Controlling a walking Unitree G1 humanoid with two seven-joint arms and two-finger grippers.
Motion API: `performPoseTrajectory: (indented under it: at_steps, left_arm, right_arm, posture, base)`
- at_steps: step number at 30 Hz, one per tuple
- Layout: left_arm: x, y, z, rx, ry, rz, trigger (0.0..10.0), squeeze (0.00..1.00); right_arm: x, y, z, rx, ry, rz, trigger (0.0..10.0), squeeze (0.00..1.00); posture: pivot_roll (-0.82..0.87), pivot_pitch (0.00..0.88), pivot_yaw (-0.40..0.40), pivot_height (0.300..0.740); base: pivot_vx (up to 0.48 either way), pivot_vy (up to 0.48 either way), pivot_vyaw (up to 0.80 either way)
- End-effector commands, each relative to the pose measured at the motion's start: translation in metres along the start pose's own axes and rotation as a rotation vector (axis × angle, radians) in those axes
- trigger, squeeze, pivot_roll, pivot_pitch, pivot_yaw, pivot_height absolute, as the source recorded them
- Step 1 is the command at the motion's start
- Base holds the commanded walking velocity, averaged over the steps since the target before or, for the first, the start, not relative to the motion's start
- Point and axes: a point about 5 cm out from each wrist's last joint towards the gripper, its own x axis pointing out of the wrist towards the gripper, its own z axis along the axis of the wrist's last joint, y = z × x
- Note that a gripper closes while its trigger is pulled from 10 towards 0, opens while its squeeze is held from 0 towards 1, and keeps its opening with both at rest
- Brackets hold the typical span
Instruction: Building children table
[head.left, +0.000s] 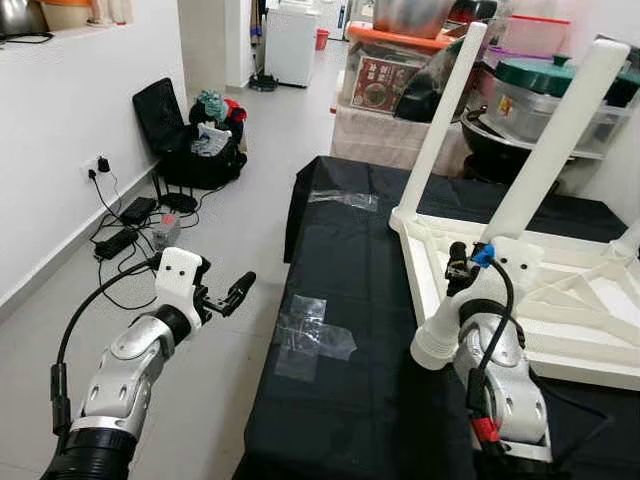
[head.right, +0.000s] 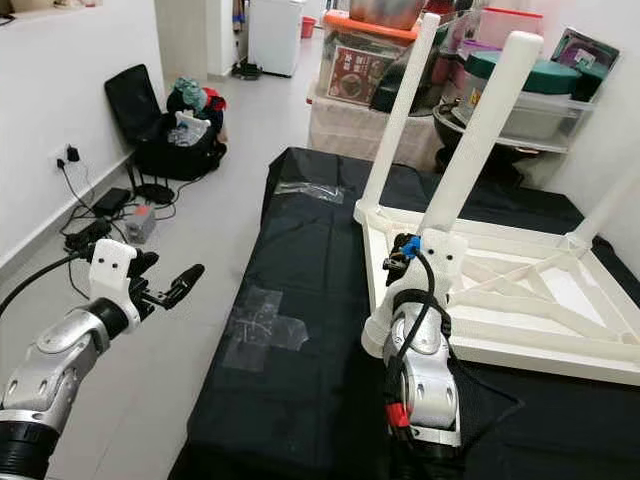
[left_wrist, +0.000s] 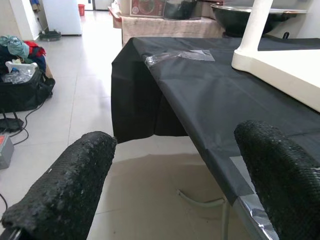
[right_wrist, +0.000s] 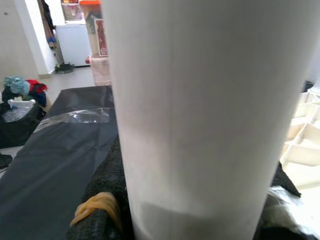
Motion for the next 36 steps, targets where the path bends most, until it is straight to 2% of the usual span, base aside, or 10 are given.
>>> performPoseTrajectory:
  at_steps: [1,2,5,6,9,10,19,22,28,36]
  left_arm:
    - [0.002,-0.004,-0.004,0.002,0.017,-0.009,10.0,0.0]
    - [0.001,-0.004,-0.005,0.002,0.017,-0.011,10.0,0.0]
    - [0.001,-0.004,-0.004,0.002,0.017,-0.013,10.0,0.0]
    - [0.001,-0.005,-0.004,0.003,0.016,-0.014,10.0,0.0]
    - [0.001,-0.005,-0.004,0.003,0.016,-0.015,10.0,0.0]
    - [0.001,-0.005,-0.003,0.004,0.016,-0.016,10.0,0.0]
    - [0.001,-0.004,-0.002,0.008,0.015,-0.019,10.0,0.0]
    - [0.0,-0.001,-0.001,0.012,0.013,-0.014,10.0,0.0]
    - [-0.001,-0.002,-0.002,0.013,0.012,-0.015,10.0,0.0]
    - [0.0,-0.002,-0.001,0.018,0.012,-0.016,10.0,0.0]
  right_arm:
    - [-0.004,-0.009,-0.018,-0.019,0.101,-0.061,1.8,0.0]
    - [-0.008,-0.006,-0.017,-0.018,0.105,-0.062,8.8,0.0]
    - [-0.01,-0.007,-0.013,0.002,0.087,-0.063,10.0,0.0]
    - [-0.01,-0.008,-0.011,-0.007,0.079,-0.062,10.0,1.0]
    - [-0.009,-0.009,-0.01,-0.016,0.074,-0.065,10.0,1.0]
    - [-0.008,-0.01,-0.007,-0.037,0.062,-0.059,10.0,0.0]
    - [0.003,-0.01,0.015,-0.027,-0.047,0.115,10.0,0.0]
    - [0.016,-0.019,0.033,-0.054,-0.092,0.458,10.0,0.0]
    - [0.029,-0.037,0.04,-0.182,-0.059,0.715,10.0,0.0]
    - [0.046,-0.037,0.031,-0.265,0.011,0.818,10.0,0.0]
  posture:
    - [0.07,0.0,-0.122,0.74]
    - [0.07,0.0,-0.12,0.74]
    - [0.07,0.0,-0.118,0.74]
    - [0.07,0.0,-0.116,0.74]
    - [0.07,0.0,-0.116,0.74]
    - [0.07,0.0,-0.114,0.74]
    - [0.07,0.0,-0.114,0.74]
    - [0.07,0.0,-0.117,0.74]
    - [0.08,0.0,-0.119,0.74]
    - [0.09,0.0,-0.122,0.74]
  base:
    - [0.0,0.0,0.0]
    - [0.0,0.0,0.0]
    - [0.0,0.0,0.0]
    - [0.0,0.0,0.0]
    - [0.0,0.0,0.0]
    - [0.0,0.0,0.0]
    - [0.0,0.0,0.0]
    - [0.0,0.0,0.0]
    - [0.0,0.0,0.0]
    - [0.0,0.0,0.0]
